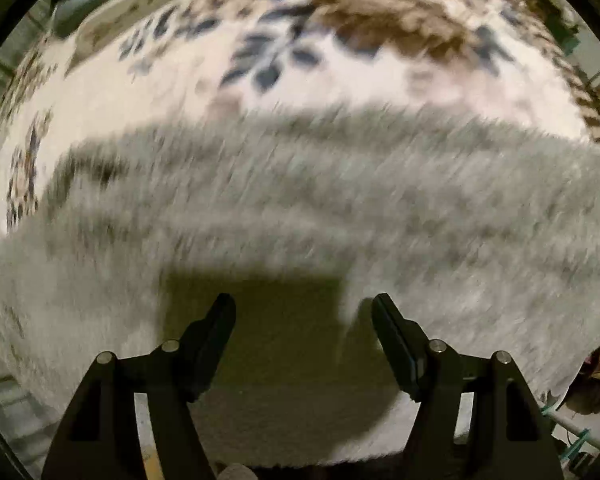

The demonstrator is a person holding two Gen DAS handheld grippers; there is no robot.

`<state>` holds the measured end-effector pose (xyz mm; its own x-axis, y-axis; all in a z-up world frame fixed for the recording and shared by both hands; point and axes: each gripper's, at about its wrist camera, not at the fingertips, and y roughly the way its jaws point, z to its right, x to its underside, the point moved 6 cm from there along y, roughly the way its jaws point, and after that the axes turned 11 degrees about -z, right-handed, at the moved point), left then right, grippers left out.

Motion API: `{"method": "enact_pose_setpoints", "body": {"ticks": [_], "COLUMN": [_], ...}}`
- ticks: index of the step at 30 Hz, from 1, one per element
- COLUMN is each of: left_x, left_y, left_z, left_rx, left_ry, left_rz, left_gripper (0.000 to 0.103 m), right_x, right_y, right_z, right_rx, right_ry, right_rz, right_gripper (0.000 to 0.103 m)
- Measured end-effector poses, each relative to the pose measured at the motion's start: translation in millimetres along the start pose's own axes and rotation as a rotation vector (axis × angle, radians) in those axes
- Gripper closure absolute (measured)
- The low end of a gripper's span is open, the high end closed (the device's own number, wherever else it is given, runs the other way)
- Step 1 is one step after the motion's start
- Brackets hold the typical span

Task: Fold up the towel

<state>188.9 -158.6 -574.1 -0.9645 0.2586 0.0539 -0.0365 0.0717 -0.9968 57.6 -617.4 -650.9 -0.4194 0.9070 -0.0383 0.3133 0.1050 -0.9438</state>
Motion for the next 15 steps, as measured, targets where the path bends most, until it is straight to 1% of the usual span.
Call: {"method": "enact_pose_setpoints", "body": {"ticks": [1, 2, 3, 4, 6, 8, 9, 11, 13, 14, 15], "left_x": [-8.0, -19.0, -27.0, -37.8, -56.1, -68.6, -73.8, -77.5, -72.0, -65.8, -54.8], "left_y": [-3.5, -7.4, -10.1, -12.5, -10.5, -3.5, -2.0, -3.1, -9.5, -15.2, -20.1], "left_z": [4.3, 9.1, 12.1, 16.2, 22.1, 26.5, 27.3, 30.6, 19.1, 17.4, 15.6], "left_rx": [0.003, 0.008, 0.016, 0.025, 0.001, 0.001, 0.012, 0.029, 0.043, 0.059, 0.069], "left_ry": [0.002, -0.001, -0.005, -0.007, 0.006, 0.000, -0.015, -0.021, -0.014, -0.014, -0.015], "left_rz": [0.015, 0.031, 0.044, 0.060, 0.069, 0.046, 0.055, 0.052, 0.056, 0.054, 0.050], "left_gripper": [0.034, 0.034, 0.034, 0.034, 0.034, 0.034, 0.033, 0.033, 0.033, 0.033, 0.033], "right_x": [0.0, -2.9, -0.2, 1.8, 5.3, 9.5, 12.2, 11.4, 8.0, 4.4, 0.5], "right_y": [7.0, 10.6, 17.1, 17.3, 18.4, 22.5, 30.5, 45.2, 62.8, 67.2, 68.6], "right_z": [4.7, 3.9, 9.6, 12.8, 16.8, 20.7, 22.5, 25.6, 26.8, 26.9, 27.0], "right_rx": [-0.001, -0.010, -0.036, -0.048, -0.105, -0.183, -0.232, -0.276, -0.321, -0.342, -0.379], "right_ry": [0.005, 0.012, 0.029, 0.042, 0.065, 0.085, 0.092, 0.106, 0.115, 0.115, 0.116], "right_rz": [-0.040, -0.063, -0.100, -0.109, -0.100, -0.100, -0.112, -0.121, -0.114, -0.098, -0.054], "right_gripper": [0.097, 0.094, 0.085, 0.078, 0.040, 0.029, 0.028, 0.028, 0.028, 0.028, 0.028]}}
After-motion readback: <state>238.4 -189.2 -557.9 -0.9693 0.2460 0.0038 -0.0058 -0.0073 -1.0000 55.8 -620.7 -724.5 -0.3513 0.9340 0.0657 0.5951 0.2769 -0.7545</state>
